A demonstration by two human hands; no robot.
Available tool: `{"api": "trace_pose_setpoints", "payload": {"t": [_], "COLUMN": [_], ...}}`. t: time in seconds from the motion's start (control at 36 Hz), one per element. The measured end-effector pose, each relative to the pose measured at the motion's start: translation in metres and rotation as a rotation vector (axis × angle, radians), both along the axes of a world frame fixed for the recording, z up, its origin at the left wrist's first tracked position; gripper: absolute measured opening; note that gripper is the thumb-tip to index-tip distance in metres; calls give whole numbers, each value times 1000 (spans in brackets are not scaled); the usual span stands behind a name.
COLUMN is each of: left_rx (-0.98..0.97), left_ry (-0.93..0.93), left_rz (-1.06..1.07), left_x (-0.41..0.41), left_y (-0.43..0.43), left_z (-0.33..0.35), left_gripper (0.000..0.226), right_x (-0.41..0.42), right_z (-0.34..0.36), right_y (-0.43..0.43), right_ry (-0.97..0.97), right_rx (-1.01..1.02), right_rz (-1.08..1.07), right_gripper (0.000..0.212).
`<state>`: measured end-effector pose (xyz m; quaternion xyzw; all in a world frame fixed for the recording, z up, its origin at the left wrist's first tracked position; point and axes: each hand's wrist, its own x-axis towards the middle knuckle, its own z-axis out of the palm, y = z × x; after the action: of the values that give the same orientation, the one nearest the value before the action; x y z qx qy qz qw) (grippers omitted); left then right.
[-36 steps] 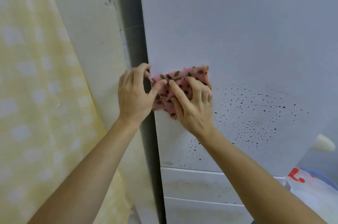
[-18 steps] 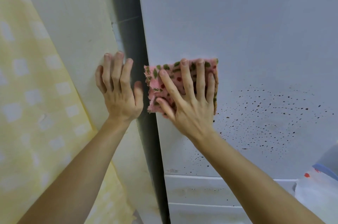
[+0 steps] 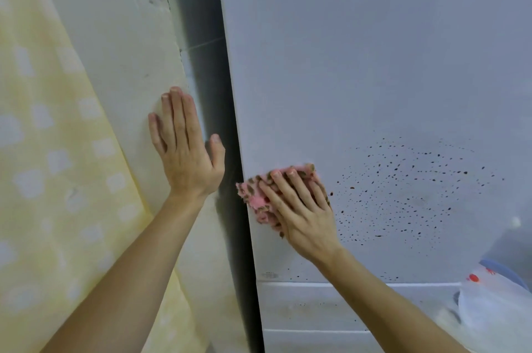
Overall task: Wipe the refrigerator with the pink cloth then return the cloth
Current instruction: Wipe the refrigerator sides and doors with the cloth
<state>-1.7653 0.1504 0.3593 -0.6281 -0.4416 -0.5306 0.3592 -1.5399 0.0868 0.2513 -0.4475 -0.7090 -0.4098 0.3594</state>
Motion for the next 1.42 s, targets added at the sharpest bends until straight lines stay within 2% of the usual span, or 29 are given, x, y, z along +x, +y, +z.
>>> {"api": "trace_pose_setpoints", "payload": {"t": [0.06, 0.11, 0.22, 0.33, 0.47, 0.56, 0.64, 0.78, 0.89, 0.97, 1.11, 1.19, 1.33, 1.42], "left_rx": [17, 26, 29, 30, -3, -12, -33, -75, -102, -129, -118, -109, -100, -122], "left_ry": [4, 9, 12, 15, 12, 9, 7, -1, -34, -94, -149, -171, -15, 50], "left_rz": [10, 14, 19, 21, 12, 15, 18, 3, 2, -19, -61, -170, -259, -234], "left_x": [-1, -1, 0, -2, -1, 1, 2, 2, 6, 12, 21, 38, 72, 90], "left_y": [1, 1, 2, 0, -4, -7, -10, -15, -18, -20, -24, -32, -49, -54], "left_z": [-1, -2, -2, -1, 1, 1, 2, 1, 3, 3, 4, 0, -16, -18], "left_gripper": [77, 79, 78, 79, 80, 80, 80, 81, 80, 79, 74, 69, 65, 69], "right_x": [5, 12, 18, 14, 36, 55, 75, 97, 90, 75, 76, 93, 123, 135], "right_z": [30, 69, 98, 61, 12, 8, 15, 56, 112, 117, 76, 54, 37, 58], "right_y": [2, 5, 8, 7, -1, -5, -8, -11, -6, -1, -3, -7, -16, -18], "right_ry": [155, 283, 296, 209, -64, -158, -241, 51, 284, 348, 189, 44, -140, -93], "right_rx": [62, 131, 205, 192, 123, 71, 31, 89, 177, 222, 210, 185, 84, 65], "right_rz": [-39, -70, -88, -85, 2, 82, 121, 69, 33, -5, -30, -6, 39, 56], "right_gripper": [70, 60, 55, 57, 56, 52, 57, 63, 53, 49, 50, 47, 51, 53]}}
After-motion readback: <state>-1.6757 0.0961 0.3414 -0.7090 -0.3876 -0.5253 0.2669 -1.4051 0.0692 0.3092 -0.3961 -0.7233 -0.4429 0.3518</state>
